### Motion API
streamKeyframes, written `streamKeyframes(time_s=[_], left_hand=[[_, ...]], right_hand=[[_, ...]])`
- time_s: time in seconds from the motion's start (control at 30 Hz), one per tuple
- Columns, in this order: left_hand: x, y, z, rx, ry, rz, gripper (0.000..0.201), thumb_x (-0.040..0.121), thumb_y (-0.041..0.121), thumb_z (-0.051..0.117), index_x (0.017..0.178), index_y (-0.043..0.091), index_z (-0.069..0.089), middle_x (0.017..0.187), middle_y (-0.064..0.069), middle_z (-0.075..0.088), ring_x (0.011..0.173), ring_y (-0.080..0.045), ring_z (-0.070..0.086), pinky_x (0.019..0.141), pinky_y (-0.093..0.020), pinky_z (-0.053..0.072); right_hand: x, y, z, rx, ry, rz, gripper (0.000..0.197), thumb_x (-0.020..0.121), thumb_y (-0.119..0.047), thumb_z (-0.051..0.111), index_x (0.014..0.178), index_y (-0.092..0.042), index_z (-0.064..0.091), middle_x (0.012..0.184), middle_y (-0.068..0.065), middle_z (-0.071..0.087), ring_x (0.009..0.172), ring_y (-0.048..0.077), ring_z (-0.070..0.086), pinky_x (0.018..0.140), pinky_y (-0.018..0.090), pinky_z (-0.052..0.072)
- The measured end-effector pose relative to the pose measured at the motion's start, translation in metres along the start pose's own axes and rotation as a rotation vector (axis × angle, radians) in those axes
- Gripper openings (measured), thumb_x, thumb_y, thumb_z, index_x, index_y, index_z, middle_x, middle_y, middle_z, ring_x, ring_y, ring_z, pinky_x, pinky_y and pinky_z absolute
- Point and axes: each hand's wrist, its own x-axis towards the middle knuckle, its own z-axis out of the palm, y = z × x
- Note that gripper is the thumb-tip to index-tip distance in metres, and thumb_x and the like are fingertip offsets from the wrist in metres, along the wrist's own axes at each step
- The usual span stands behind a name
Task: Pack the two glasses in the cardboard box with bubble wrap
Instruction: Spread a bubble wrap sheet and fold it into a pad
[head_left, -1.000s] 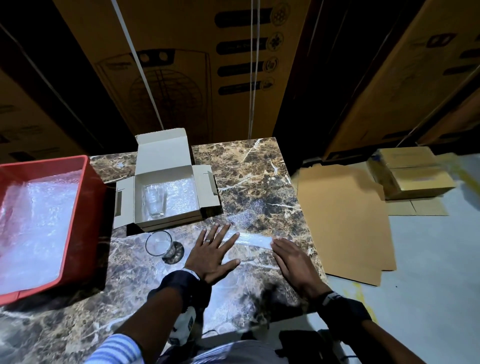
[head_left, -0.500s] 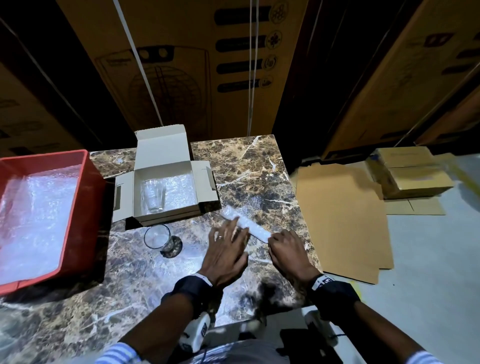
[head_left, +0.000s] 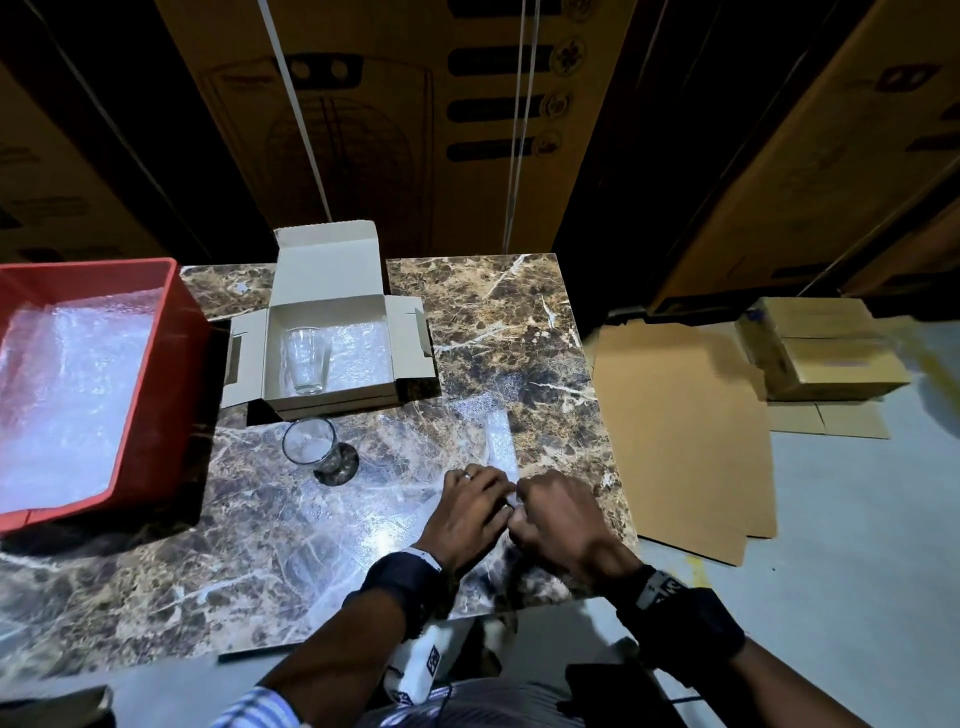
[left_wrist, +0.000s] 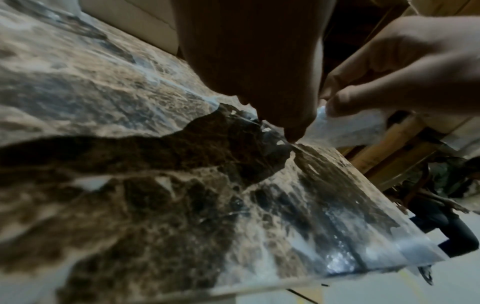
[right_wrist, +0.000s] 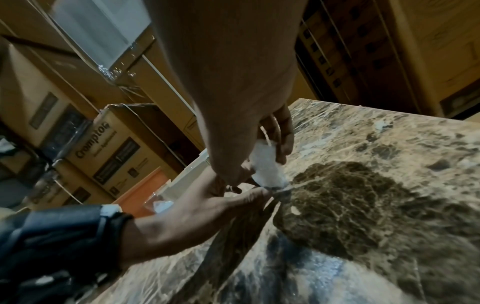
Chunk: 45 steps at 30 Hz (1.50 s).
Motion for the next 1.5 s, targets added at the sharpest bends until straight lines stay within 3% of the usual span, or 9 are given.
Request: streamKeyframes(time_s=[0.17,0.3,0.43,0.63,0.83,0.93,1.13,1.37,1.5], left_hand=[[-0.003,0.0,-0.001,-0.19,0.073,-0.132,0.034,0.098,0.042,0.038,0.114,0.032,0.066,0.112,0.014,0.066,0.11,-0.012,0.052,0.093,-0.037,0.028],[0.001,-0.002,0.003,-0.382,0.098,-0.354,0.019,0.101,0.053,0.045,0.114,0.041,0.051,0.1,0.01,0.064,0.099,-0.023,0.057,0.09,-0.044,0.045],[0.008,0.0,-0.006,-0.52,0.109,-0.415,0.024,0.1,0.045,0.054,0.119,0.033,0.045,0.092,0.006,0.069,0.088,-0.021,0.066,0.082,-0.046,0.054],[0.017,0.001,-0.012,-0.598,0.096,-0.464,0.032,0.096,0.046,0.055,0.119,0.026,0.064,0.088,0.002,0.071,0.082,-0.019,0.068,0.075,-0.042,0.057],[0.027,0.002,-0.016,-0.654,0.079,-0.559,0.02,0.093,0.034,0.059,0.112,0.035,0.066,0.074,-0.005,0.068,0.062,-0.016,0.054,0.063,-0.043,0.051],[0.032,0.004,-0.015,-0.602,0.095,-0.604,0.046,0.089,0.048,0.059,0.131,0.032,0.055,0.073,0.001,0.068,0.073,-0.019,0.064,0.073,-0.049,0.056],[0.026,0.012,-0.029,-0.43,0.215,-0.485,0.048,0.094,0.027,0.065,0.136,0.033,0.043,0.108,0.006,0.059,0.096,-0.011,0.058,0.083,-0.028,0.052],[0.026,-0.014,-0.026,-0.032,0.024,-0.367,0.045,0.097,0.04,0.052,0.142,0.034,0.052,0.122,0.004,0.042,0.109,-0.021,0.043,0.094,-0.041,0.042],[0.027,-0.014,-0.029,0.078,-0.019,-0.371,0.043,0.097,0.05,0.044,0.139,0.041,0.047,0.124,0.004,0.04,0.107,-0.023,0.037,0.092,-0.042,0.036]], right_hand=[[-0.003,0.014,-0.001,0.671,0.054,0.015,0.02,0.09,-0.049,0.066,0.098,-0.032,0.061,0.094,-0.013,0.066,0.081,0.004,0.062,0.071,0.025,0.054],[0.0,0.03,0.001,1.014,-0.051,0.043,0.047,0.088,-0.017,0.077,0.12,-0.043,0.054,0.118,-0.007,0.067,0.107,0.012,0.068,0.084,0.016,0.055],[0.012,0.035,0.015,1.006,-0.03,0.071,0.025,0.096,-0.022,0.071,0.116,-0.036,0.067,0.113,-0.016,0.071,0.104,0.003,0.067,0.087,0.022,0.053],[0.035,0.034,0.045,1.049,0.098,0.151,0.035,0.096,-0.051,0.061,0.103,-0.02,0.074,0.099,0.001,0.076,0.094,0.025,0.07,0.087,0.049,0.056],[0.05,0.033,0.051,0.96,0.207,0.196,0.033,0.097,-0.038,0.064,0.078,-0.011,0.066,0.064,-0.009,0.055,0.062,0.004,0.045,0.061,0.032,0.038],[0.059,0.033,0.052,0.923,0.229,0.23,0.032,0.094,-0.038,0.067,0.072,-0.015,0.068,0.059,-0.012,0.055,0.057,0.0,0.044,0.057,0.029,0.037],[0.067,0.033,0.054,0.913,0.228,0.289,0.035,0.086,-0.053,0.069,0.077,-0.02,0.078,0.066,-0.008,0.072,0.056,0.004,0.064,0.056,0.032,0.054],[0.075,0.024,0.046,0.612,0.289,0.349,0.034,0.085,-0.049,0.075,0.067,-0.019,0.073,0.057,-0.01,0.065,0.053,0.004,0.06,0.058,0.031,0.052],[0.07,0.02,0.039,0.275,0.301,0.188,0.03,0.094,-0.046,0.066,0.084,-0.019,0.059,0.079,-0.004,0.06,0.066,0.018,0.055,0.062,0.037,0.047]])
